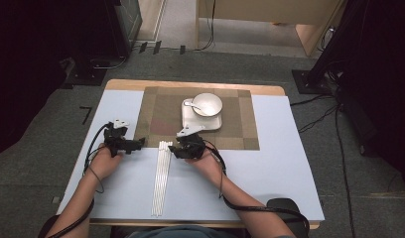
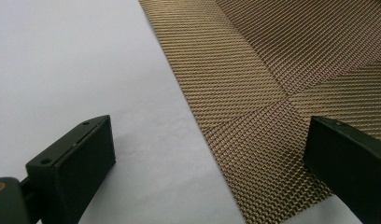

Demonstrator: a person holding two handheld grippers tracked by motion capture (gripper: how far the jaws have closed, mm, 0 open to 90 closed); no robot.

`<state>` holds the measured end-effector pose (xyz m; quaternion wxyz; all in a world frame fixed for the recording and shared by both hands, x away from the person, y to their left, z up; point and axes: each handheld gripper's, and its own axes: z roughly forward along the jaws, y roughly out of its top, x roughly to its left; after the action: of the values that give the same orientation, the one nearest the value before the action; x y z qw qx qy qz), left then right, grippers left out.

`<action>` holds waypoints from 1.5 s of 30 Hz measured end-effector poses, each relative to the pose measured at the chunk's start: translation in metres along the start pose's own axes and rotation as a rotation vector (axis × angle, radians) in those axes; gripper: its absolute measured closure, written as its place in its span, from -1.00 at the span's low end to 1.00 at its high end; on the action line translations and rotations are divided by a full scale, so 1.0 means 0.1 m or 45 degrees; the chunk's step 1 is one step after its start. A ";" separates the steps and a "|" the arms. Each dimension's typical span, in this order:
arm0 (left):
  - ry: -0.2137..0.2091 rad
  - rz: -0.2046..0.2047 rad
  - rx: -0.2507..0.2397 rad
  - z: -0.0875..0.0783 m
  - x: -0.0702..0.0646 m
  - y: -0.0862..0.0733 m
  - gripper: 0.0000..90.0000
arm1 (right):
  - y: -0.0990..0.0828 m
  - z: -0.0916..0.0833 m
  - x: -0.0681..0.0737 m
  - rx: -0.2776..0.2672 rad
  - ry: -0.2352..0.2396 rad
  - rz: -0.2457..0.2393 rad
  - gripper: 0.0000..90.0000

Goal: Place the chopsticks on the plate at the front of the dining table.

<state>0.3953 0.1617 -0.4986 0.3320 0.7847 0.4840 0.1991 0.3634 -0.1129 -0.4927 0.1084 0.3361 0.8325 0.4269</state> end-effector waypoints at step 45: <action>-0.001 -0.003 0.000 0.00 0.00 0.00 -0.96 | -0.05 0.04 0.08 0.036 -0.036 -0.028 0.33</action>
<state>0.3955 0.1617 -0.4986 0.3325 0.7843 0.4849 0.1982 0.3569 -0.1076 -0.4984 0.1201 0.3346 0.8404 0.4091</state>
